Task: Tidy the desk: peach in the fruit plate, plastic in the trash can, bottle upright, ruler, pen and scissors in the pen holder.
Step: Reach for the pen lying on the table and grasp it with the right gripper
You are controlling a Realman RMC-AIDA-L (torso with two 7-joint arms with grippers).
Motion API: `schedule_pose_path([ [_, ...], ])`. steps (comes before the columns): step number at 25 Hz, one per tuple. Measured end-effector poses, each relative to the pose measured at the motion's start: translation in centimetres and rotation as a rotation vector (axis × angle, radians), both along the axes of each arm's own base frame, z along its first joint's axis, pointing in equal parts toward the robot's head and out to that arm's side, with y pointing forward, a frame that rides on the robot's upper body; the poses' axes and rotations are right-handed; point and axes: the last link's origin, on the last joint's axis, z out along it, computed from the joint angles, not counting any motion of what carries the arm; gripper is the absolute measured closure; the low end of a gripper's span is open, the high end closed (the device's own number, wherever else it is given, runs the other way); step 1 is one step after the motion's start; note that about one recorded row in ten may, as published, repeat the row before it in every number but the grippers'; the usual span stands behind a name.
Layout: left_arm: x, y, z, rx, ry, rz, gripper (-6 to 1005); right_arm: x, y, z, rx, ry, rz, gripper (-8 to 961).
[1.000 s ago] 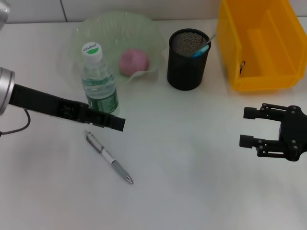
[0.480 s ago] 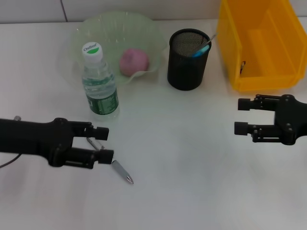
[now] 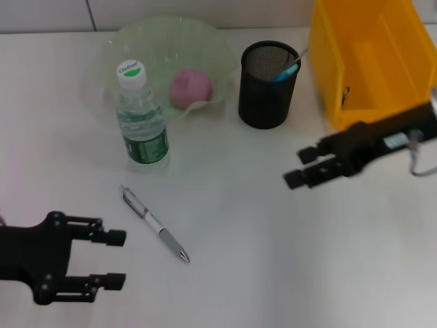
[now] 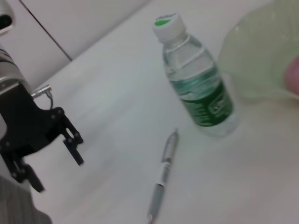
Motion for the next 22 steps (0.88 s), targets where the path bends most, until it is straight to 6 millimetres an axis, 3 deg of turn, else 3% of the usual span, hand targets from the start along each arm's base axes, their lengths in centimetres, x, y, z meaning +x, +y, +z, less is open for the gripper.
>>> schedule_pose_path([
  [1, 0.0, 0.0, 0.0, 0.000, 0.000, 0.000, 253, 0.0, 0.0, 0.0, 0.000, 0.000, 0.000, 199],
  [2, -0.3, -0.2, 0.2, 0.001, 0.007, 0.006, 255, -1.3, 0.4, -0.5, -0.023, -0.032, -0.001, 199],
  [5, -1.1, -0.7, 0.9, 0.019, 0.019, 0.032, 454, -4.5, 1.7, -2.4, -0.051, -0.180, 0.010, 199],
  [12, -1.9, -1.0, 2.1, 0.055, 0.032, 0.057, 390, -10.6, 3.7, -6.7, -0.035, -0.342, 0.059, 199],
  [15, -2.2, -0.9, 2.7, 0.073, 0.037, 0.069, 340, -11.9, 3.7, -9.0, -0.057, -0.369, 0.051, 199],
  [22, -2.4, -0.8, 3.3, 0.091, 0.040, 0.083, 236, -12.7, 2.6, -11.5, -0.070, -0.417, 0.043, 199],
])
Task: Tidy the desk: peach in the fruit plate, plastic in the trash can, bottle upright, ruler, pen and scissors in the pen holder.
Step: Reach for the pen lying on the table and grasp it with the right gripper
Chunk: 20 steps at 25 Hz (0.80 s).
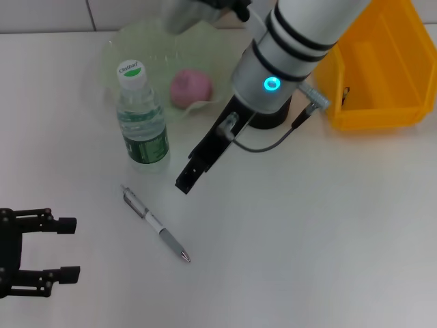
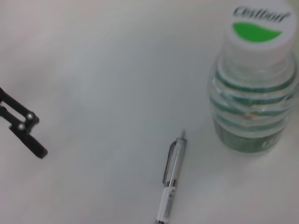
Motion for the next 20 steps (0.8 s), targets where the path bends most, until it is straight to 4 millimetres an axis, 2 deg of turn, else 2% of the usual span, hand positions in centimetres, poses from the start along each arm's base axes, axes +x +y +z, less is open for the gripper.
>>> schedule_pose_path([
  [10, -0.2, 0.1, 0.6, 0.003, 0.016, 0.013, 226, 0.3, -2.7, -3.1, -0.043, -0.053, 0.000, 199],
  [20, -0.3, 0.1, 0.7, 0.014, 0.027, 0.010, 226, 0.5, -4.5, -5.3, -0.053, -0.089, 0.047, 199],
])
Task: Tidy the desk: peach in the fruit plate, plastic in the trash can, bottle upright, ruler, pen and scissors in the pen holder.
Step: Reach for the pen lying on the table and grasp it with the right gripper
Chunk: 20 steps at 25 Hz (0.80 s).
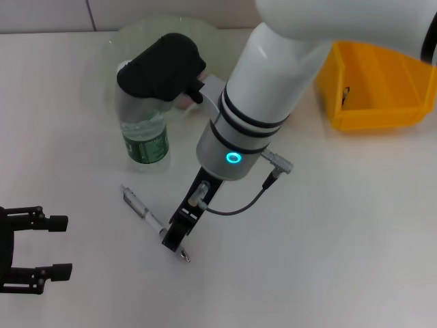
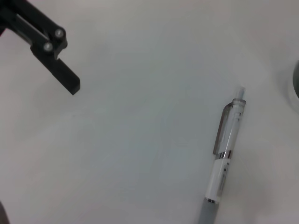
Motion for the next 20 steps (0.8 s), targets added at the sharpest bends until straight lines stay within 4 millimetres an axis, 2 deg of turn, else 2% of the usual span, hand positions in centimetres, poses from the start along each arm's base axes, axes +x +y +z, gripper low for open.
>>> schedule_pose_path([
  [15, 0.0, 0.1, 0.0, 0.005, 0.005, -0.004, 225, 0.1, -0.4, -1.8, 0.058, 0.024, 0.089, 200],
  [20, 0.0, 0.3, 0.0, 0.009, 0.008, -0.007, 225, 0.1, -0.7, -2.3, 0.058, 0.032, 0.118, 227],
])
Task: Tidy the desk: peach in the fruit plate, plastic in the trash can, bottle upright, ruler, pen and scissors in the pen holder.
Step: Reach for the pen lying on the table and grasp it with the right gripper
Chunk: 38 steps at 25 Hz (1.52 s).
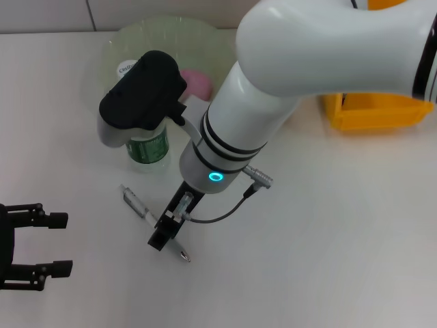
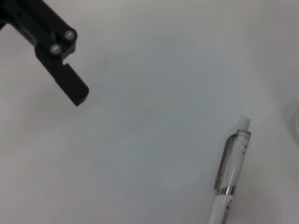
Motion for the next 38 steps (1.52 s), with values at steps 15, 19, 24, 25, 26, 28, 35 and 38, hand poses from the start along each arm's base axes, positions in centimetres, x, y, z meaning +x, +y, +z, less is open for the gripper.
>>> schedule_pose_path([
  [15, 0.2, 0.4, -0.3, 0.003, 0.001, -0.004, 225, 0.7, -0.3, -0.8, 0.006, -0.017, 0.067, 470],
  [19, 0.2, 0.5, -0.4, 0.004, 0.007, 0.001, 225, 0.7, -0.4, -1.0, 0.009, -0.008, 0.078, 467],
  [24, 0.2, 0.6, -0.5, 0.003, 0.013, 0.004, 225, 0.7, -0.5, -1.2, 0.008, -0.003, 0.100, 471],
  [25, 0.1, 0.6, -0.5, 0.005, 0.015, 0.005, 225, 0.7, -0.6, -1.2, 0.008, -0.004, 0.104, 471],
  [26, 0.1, 0.6, -0.5, 0.005, 0.015, 0.005, 225, 0.7, -0.6, -1.3, 0.007, -0.004, 0.107, 472],
  [28, 0.1, 0.7, -0.5, 0.007, 0.018, 0.007, 225, 0.8, -0.7, -1.3, 0.005, -0.005, 0.114, 474],
  [35, 0.1, 0.8, -0.5, 0.010, 0.017, 0.008, 226, 0.7, -0.7, -1.3, 0.001, -0.010, 0.124, 544],
  [38, 0.1, 0.8, -0.5, 0.009, 0.017, 0.008, 225, 0.7, -0.7, -1.3, 0.000, -0.012, 0.125, 586],
])
